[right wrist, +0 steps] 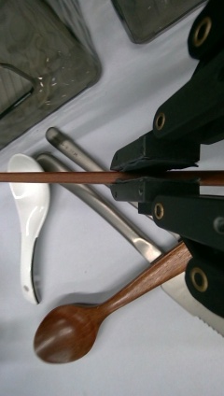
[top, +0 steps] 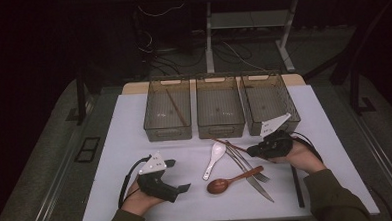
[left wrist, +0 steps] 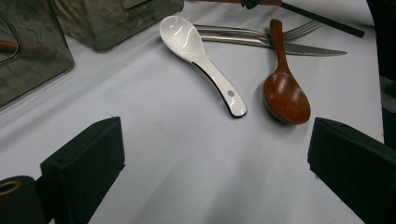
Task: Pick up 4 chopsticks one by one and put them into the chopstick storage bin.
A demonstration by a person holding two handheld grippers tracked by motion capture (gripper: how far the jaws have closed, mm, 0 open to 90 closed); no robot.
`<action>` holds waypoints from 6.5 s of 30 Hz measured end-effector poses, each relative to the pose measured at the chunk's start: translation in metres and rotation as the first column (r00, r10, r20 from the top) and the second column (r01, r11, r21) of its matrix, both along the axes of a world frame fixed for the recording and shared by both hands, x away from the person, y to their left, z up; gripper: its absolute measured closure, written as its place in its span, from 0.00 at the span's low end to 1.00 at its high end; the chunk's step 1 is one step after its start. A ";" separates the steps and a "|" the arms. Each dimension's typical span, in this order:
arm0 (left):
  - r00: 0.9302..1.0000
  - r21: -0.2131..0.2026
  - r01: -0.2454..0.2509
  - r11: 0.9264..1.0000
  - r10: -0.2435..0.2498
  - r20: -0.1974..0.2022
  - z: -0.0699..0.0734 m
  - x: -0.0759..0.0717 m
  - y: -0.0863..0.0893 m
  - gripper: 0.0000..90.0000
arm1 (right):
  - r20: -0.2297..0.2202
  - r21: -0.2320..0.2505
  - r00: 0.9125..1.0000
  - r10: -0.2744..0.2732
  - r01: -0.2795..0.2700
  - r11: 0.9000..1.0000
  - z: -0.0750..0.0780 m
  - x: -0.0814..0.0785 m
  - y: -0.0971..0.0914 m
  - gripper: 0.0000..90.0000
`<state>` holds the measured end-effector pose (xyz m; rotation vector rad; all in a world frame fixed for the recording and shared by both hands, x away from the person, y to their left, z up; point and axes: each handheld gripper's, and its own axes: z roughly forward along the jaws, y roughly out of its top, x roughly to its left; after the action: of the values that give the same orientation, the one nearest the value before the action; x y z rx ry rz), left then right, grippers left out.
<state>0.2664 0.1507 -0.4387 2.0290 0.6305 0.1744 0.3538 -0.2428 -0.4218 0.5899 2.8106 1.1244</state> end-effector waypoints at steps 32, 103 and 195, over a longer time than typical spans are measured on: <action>1.000 -0.017 0.001 1.000 -0.001 0.004 -0.001 0.001 0.004 0.03 | -0.049 0.111 0.989 -0.138 0.143 0.983 0.026 0.000 0.013 0.92; 1.000 -0.035 -0.003 0.999 0.003 0.001 0.001 0.001 0.004 0.04 | -0.011 0.232 0.961 -0.276 0.271 0.934 0.067 0.081 0.155 0.92; 1.000 -0.017 -0.001 1.000 0.001 -0.004 -0.001 0.002 0.004 0.04 | 0.002 0.220 0.968 -0.252 0.245 0.944 0.078 0.058 0.123 0.35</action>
<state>0.2680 0.1546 -0.4398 2.0129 0.6337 0.1652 0.4116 -0.1200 -0.3439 0.9074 2.5122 1.3818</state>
